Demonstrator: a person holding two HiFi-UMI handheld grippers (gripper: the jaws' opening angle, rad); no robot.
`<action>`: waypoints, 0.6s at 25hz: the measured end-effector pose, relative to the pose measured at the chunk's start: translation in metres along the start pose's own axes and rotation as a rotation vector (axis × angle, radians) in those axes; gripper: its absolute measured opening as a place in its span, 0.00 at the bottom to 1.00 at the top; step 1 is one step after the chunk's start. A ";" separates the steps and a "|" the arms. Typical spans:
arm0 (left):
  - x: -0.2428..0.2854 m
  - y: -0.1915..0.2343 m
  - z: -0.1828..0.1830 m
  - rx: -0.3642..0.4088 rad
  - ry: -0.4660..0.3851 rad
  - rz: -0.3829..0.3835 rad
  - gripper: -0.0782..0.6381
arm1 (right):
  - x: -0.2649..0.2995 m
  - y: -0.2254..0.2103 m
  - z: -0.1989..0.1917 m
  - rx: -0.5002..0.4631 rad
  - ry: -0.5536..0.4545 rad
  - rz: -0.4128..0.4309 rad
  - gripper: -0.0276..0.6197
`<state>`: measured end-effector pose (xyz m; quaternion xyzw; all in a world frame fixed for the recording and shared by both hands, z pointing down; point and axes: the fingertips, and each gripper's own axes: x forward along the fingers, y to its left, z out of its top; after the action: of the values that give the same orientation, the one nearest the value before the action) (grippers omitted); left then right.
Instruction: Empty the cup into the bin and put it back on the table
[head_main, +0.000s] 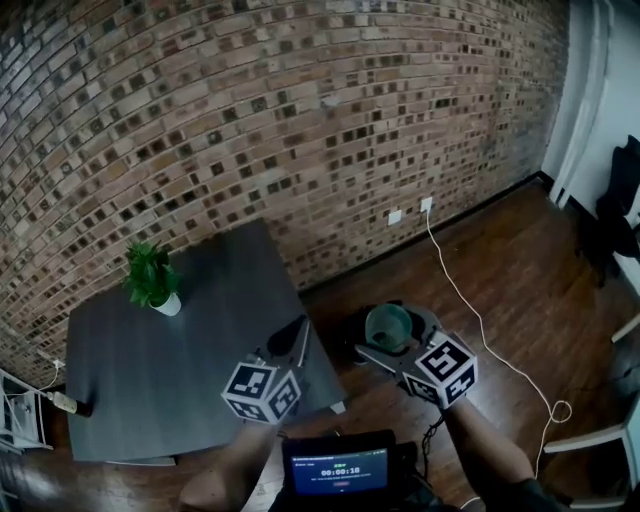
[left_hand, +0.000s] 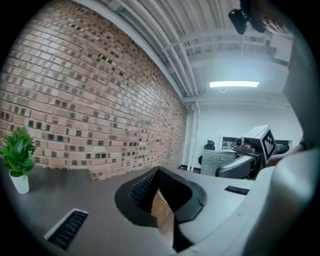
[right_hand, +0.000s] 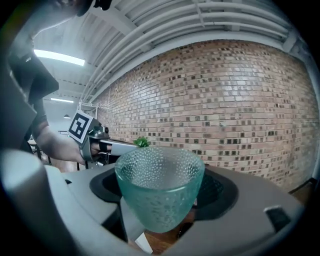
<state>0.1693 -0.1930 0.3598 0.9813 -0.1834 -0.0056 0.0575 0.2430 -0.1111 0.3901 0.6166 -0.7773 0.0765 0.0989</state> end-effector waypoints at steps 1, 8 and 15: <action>0.004 0.002 0.001 0.002 -0.001 -0.004 0.11 | 0.002 -0.004 0.001 0.000 0.002 -0.008 0.66; 0.022 0.017 0.009 -0.013 -0.010 -0.056 0.11 | 0.027 -0.019 0.008 0.009 0.014 -0.017 0.66; 0.045 0.047 0.004 -0.021 0.003 -0.038 0.11 | 0.052 -0.038 0.015 -0.013 0.033 -0.047 0.66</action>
<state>0.1945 -0.2535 0.3615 0.9840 -0.1647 -0.0069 0.0679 0.2676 -0.1721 0.3885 0.6328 -0.7612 0.0793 0.1177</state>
